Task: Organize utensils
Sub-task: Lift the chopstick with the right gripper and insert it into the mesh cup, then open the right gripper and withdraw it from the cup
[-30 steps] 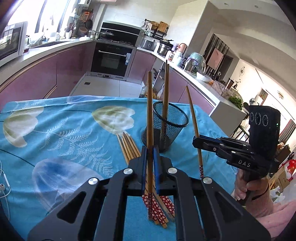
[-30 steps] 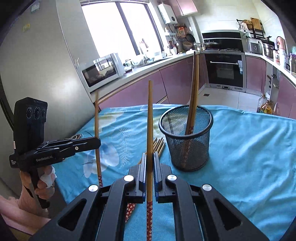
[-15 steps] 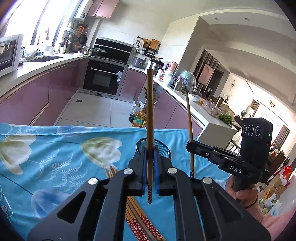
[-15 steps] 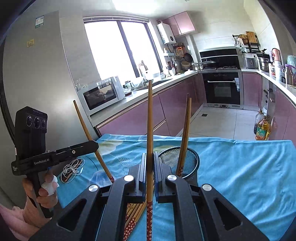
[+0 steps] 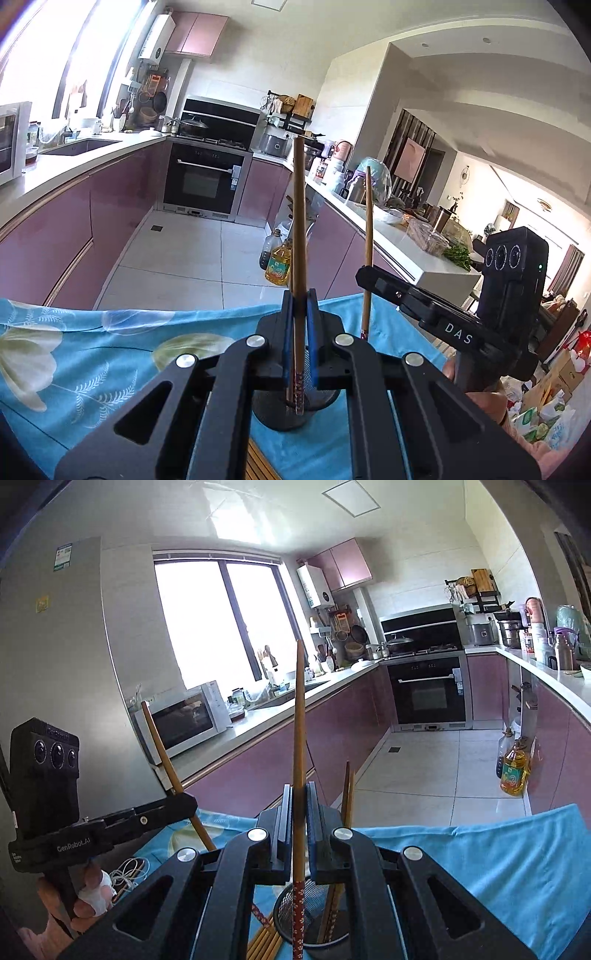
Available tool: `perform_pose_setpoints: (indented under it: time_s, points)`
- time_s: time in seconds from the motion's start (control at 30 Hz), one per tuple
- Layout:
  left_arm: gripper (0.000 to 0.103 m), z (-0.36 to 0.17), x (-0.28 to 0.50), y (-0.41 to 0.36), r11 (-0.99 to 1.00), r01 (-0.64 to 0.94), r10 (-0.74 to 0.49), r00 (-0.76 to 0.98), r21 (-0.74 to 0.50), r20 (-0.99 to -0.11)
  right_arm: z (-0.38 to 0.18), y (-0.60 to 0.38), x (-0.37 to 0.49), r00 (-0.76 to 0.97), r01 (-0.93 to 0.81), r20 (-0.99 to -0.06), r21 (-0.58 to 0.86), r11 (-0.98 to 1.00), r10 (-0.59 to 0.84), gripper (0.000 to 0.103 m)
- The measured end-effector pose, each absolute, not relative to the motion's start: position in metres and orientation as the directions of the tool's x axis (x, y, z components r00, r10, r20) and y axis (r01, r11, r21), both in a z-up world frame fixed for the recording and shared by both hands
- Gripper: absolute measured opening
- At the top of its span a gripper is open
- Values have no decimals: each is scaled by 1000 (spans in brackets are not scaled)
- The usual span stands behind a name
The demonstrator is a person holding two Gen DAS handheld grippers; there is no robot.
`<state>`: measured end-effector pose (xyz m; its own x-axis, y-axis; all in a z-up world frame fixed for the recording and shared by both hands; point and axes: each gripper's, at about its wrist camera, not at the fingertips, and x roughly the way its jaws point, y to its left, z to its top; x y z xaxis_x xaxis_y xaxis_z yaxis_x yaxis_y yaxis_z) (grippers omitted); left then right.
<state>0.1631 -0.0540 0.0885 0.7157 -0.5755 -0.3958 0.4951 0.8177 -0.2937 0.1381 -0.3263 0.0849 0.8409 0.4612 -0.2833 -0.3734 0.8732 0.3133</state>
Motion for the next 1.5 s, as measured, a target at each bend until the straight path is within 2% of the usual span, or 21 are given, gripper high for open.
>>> perform_pose_setpoints:
  time_s: [0.2, 0.43, 0.53, 0.77, 0.97, 1.07, 1.2, 1.3, 1.4, 1.5]
  points:
    - [8, 85, 183, -71, 831, 484, -557, 712, -275, -429, 71, -325, 156, 846, -338, -308, 324, 884, 436, 6]
    - [7, 98, 186, -72, 803, 513, -596, 708, -305, -379, 59, -325, 162, 843, -318, -327, 335, 887, 426, 6]
    - [7, 99, 190, -73, 805, 516, -593, 708, -292, -383, 59, -325, 164, 844, -313, -329, 340, 887, 424, 6]
    - [7, 73, 201, -86, 820, 515, -566, 661, -251, -493, 42, -321, 170, 808, -309, -399, 337, 889, 433, 6]
    - [8, 36, 214, -108, 818, 535, -537, 582, -210, -610, 21, -317, 180, 737, -296, -520, 326, 898, 432, 7]
    - [8, 20, 221, -115, 833, 521, -505, 579, -186, -641, 14, -316, 183, 721, -271, -558, 318, 908, 411, 12]
    - [9, 8, 224, -116, 841, 508, -493, 581, -184, -648, 15, -320, 180, 737, -259, -545, 319, 912, 400, 23]
    - [11, 5, 220, -112, 842, 504, -498, 591, -192, -634, 17, -320, 176, 737, -264, -538, 328, 907, 409, 24]
    - [17, 3, 211, -101, 850, 489, -495, 614, -195, -615, 20, -318, 168, 741, -278, -529, 319, 906, 413, 24]
    - [27, 4, 197, -89, 866, 467, -475, 654, -180, -589, 22, -315, 158, 748, -298, -517, 300, 906, 416, 32]
